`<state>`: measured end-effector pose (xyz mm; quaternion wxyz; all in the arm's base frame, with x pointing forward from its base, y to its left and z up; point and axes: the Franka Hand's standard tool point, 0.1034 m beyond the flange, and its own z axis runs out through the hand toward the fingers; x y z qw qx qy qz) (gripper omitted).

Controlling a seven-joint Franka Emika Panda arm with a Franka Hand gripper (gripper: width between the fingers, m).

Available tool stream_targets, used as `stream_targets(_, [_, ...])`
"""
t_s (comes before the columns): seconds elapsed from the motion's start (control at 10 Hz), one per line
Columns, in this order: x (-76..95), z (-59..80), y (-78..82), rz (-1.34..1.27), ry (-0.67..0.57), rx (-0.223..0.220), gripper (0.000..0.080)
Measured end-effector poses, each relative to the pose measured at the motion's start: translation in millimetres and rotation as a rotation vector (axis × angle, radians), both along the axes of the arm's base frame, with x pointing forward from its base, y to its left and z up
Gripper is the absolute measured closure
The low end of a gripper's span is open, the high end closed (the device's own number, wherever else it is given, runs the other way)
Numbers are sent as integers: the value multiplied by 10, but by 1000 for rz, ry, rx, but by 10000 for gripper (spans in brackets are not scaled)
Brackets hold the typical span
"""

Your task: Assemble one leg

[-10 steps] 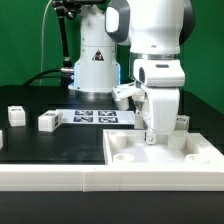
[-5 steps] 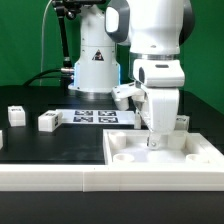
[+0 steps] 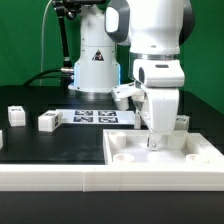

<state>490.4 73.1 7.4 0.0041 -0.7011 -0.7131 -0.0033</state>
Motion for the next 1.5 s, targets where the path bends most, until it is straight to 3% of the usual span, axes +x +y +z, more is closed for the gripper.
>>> stream_targets(0.5, [-103,532,98,-101,-27,-30,150])
stream_targets(0.9, [-108,500,99,-319,-22,-22,150])
stream_targets(1.2, [-243,428,113,-773,-18,23,150])
stream_targets(1.5, [-297,391,357,-1180,-6,57,150])
